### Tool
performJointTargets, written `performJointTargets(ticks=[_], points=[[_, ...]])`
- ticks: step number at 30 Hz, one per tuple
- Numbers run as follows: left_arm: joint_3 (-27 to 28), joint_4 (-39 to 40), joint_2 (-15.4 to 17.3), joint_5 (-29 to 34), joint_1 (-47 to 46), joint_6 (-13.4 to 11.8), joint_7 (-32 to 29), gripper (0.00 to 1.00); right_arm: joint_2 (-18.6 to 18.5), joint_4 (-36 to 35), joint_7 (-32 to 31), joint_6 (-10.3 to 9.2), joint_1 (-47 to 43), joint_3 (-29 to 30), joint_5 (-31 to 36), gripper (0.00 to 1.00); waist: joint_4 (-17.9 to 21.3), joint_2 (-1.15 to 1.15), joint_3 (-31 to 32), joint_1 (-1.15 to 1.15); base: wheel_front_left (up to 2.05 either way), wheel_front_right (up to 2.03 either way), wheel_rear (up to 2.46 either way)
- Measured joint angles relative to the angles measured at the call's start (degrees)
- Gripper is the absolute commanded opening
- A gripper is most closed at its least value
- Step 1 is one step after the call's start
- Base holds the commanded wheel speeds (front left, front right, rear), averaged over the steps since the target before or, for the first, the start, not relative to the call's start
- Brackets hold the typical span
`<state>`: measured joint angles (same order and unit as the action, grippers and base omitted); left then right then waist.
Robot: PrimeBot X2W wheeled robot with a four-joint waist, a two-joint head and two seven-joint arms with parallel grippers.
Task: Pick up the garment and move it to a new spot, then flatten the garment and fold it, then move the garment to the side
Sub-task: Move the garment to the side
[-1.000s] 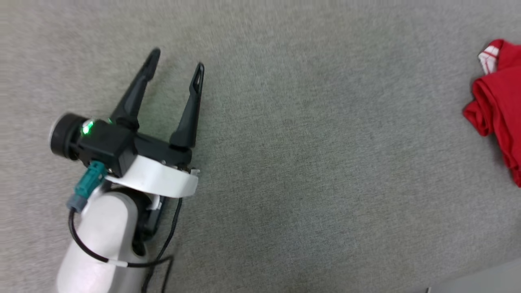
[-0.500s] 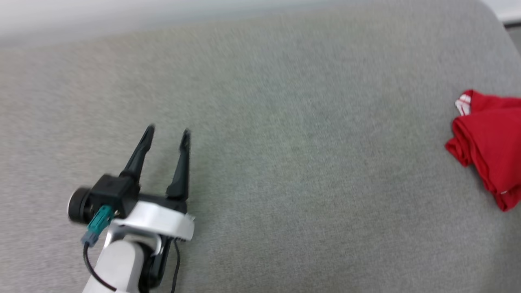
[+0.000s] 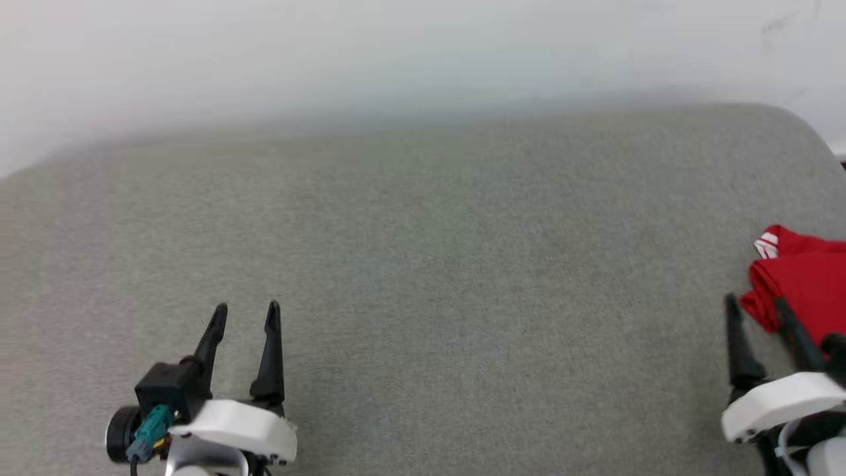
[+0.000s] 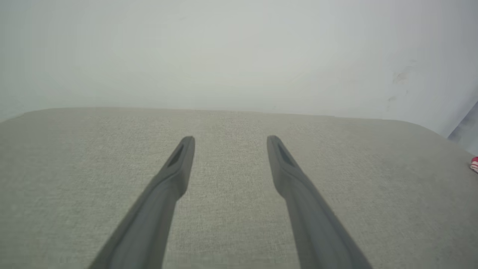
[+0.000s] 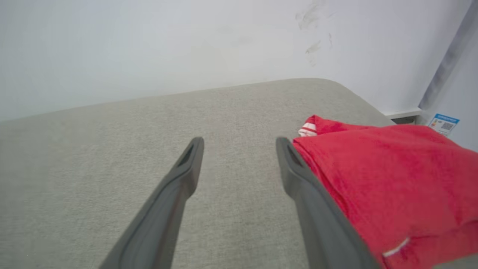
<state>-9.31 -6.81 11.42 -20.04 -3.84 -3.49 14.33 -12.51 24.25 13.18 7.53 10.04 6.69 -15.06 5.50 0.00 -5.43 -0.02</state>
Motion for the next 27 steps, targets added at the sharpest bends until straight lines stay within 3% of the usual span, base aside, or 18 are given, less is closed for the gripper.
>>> performJointTargets(ticks=[7,18,27], points=[[0.7,-2.0,0.1,-0.8,3.3,-0.2,0.2,1.00,5.1,-12.9,-3.3,-0.01,-6.8,-2.0,3.2,1.00,-2.6,0.00,4.4,0.00,0.00,0.00,0.00],[1.2,-2.7,0.8,-0.9,5.8,-0.1,0.5,1.00,8.3,-31.3,-12.1,-0.02,-16.2,-1.9,7.1,1.00,-3.9,0.00,7.8,0.01,0.00,0.00,0.00],[1.0,-2.6,1.0,-0.5,6.3,-0.5,0.5,1.00,9.3,-38.3,-15.8,-0.02,-20.5,-2.7,7.7,1.00,-4.0,0.00,8.2,0.01,0.00,0.00,0.00]])
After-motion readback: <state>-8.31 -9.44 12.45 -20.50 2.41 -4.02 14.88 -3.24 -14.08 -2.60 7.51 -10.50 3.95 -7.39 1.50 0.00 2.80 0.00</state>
